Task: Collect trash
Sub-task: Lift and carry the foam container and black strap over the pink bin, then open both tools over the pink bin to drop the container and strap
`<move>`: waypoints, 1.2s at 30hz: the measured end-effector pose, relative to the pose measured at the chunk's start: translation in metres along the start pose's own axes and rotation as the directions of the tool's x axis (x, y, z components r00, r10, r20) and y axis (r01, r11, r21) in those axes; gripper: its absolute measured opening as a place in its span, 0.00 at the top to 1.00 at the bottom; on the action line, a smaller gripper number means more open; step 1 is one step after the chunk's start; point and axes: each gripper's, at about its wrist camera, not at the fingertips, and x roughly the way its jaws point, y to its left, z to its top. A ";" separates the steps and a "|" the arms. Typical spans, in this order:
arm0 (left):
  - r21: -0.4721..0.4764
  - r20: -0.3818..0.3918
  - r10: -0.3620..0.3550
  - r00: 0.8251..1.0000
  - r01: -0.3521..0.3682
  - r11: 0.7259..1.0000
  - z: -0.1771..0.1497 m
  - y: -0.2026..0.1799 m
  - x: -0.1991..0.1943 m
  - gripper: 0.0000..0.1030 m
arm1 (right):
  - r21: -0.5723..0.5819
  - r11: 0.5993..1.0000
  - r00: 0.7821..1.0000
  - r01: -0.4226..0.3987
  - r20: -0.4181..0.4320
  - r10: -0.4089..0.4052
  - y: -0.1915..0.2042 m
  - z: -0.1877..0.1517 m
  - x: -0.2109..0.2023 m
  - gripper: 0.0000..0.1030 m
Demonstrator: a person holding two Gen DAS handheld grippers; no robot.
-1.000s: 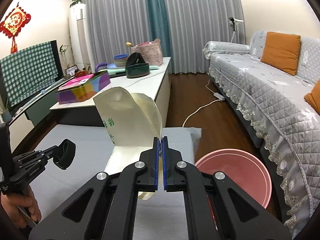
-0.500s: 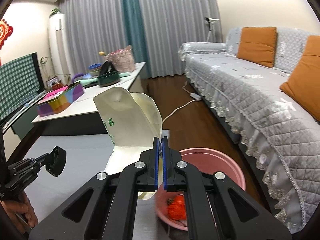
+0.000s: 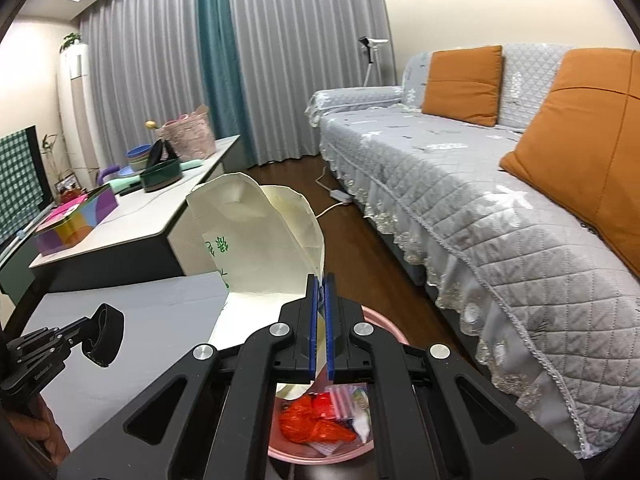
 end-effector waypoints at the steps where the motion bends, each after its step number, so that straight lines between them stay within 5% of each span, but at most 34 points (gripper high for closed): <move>1: 0.004 -0.002 -0.008 1.000 0.008 1.000 0.001 -0.005 0.003 0.99 | -0.002 1.000 1.000 0.012 0.001 -0.012 -0.003 0.000 0.001 0.97; 11: 0.048 -0.030 -0.075 0.997 0.076 0.996 0.010 -0.054 0.039 0.99 | -0.002 0.997 0.996 0.082 -0.019 -0.082 -0.025 -0.001 0.014 0.97; 30: 0.091 -0.075 -0.114 0.991 0.120 0.989 0.020 -0.085 0.074 0.98 | 0.005 0.994 0.993 0.105 -0.047 -0.105 -0.029 -0.003 0.030 0.96; 33: 0.103 -0.083 -0.127 0.988 0.136 0.985 0.022 -0.087 0.076 0.90 | 0.019 0.994 0.992 0.111 -0.064 -0.110 -0.030 -0.003 0.034 0.89; 35: 0.106 -0.086 -0.121 0.989 0.130 0.986 0.023 -0.084 0.075 0.70 | 0.029 0.993 0.991 0.117 -0.071 -0.115 -0.031 -0.004 0.035 0.66; 36: 0.100 -0.081 -0.121 0.989 0.129 0.987 0.023 -0.081 0.072 0.58 | 0.031 0.992 0.990 0.126 -0.066 -0.124 -0.031 -0.005 0.034 0.46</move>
